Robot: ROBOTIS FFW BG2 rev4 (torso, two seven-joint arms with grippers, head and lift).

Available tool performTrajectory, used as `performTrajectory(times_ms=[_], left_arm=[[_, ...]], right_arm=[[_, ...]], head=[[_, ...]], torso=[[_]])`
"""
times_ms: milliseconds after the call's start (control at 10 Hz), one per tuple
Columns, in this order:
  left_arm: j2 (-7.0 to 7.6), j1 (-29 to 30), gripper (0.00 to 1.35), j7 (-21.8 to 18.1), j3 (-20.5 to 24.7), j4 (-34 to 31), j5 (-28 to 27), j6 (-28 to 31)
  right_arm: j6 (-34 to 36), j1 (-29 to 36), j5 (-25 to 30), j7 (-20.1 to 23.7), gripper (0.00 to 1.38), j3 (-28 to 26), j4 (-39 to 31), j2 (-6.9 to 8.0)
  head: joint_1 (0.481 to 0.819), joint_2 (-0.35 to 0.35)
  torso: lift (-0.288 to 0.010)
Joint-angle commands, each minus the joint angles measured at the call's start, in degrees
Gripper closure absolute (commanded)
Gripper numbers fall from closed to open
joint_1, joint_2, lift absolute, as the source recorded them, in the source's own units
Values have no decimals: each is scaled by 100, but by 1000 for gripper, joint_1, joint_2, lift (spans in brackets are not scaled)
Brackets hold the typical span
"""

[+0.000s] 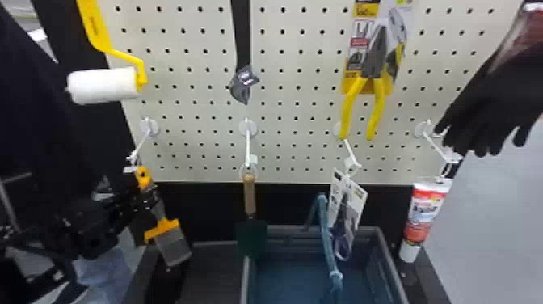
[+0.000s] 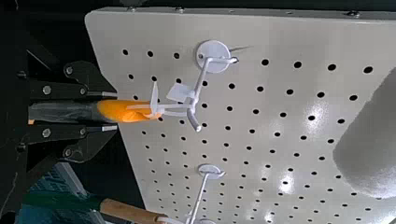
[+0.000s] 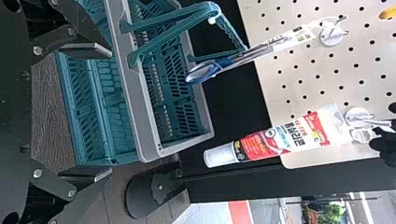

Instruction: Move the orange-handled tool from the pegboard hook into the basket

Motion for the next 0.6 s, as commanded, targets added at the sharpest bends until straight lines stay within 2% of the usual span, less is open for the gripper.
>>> performTrajectory(times_ms=[0,500], left_arm=[[-1,5,996,0,1,0,6,-2],[-1,30,996,0,10,0,24,6]], right_arm=[[0,0,0,-1,395,0,0,0],[26,0,0,-1,395,0,0,0]], head=[[549,0],[549,0]], torso=[[-100],[-100]])
